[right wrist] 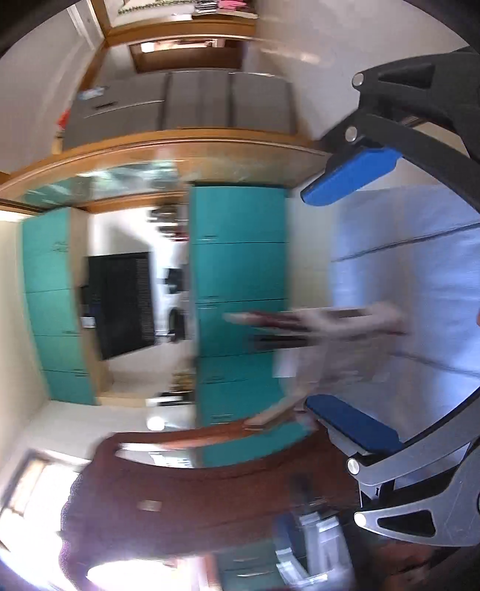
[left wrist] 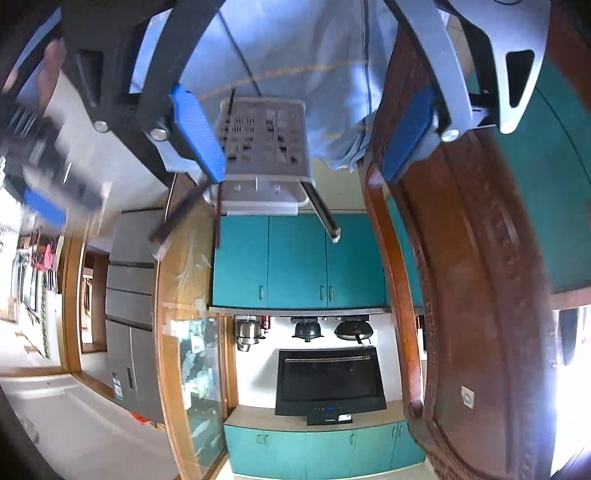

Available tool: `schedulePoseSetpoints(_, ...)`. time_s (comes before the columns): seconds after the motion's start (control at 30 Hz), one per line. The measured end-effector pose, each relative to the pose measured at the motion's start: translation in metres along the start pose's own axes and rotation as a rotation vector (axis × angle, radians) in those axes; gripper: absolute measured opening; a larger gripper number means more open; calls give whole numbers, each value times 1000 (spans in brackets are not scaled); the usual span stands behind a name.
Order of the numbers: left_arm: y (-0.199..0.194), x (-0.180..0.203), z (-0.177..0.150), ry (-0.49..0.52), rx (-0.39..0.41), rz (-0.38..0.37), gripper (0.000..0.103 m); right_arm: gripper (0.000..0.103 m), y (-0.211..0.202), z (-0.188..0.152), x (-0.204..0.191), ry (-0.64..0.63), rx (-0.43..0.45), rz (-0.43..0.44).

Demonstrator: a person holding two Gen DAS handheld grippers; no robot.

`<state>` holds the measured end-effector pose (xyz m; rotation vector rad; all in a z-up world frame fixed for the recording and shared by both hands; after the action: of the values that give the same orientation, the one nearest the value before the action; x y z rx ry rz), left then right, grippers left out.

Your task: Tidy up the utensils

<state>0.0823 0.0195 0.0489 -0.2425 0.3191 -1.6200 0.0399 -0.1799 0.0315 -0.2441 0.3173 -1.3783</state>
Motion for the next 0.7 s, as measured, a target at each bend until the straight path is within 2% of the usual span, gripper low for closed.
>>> schedulePoseSetpoints(0.07,-9,3,-10,12,-6,8,94,100,-8,-11,0,14,-13,8)
schedulePoseSetpoints(0.3,-27,-1,-40,-27,-47,3,96,100,-13,-21,-11,-20,-22,5)
schedulePoseSetpoints(0.7,-28,-13,-46,-38,-56,14,99,100,-10,-24,-29,-110,-11,-23)
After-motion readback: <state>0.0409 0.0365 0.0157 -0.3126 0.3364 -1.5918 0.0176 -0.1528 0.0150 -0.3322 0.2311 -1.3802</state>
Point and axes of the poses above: each gripper's, at about its wrist camera, not at the fingertips, and y roughly the way its jaws point, x to its right, z to its top, the point moved 6 cm from there along y, roughly the way its jaws point, and after that the axes turned 5 degrees about -x, right-handed, at the moved point
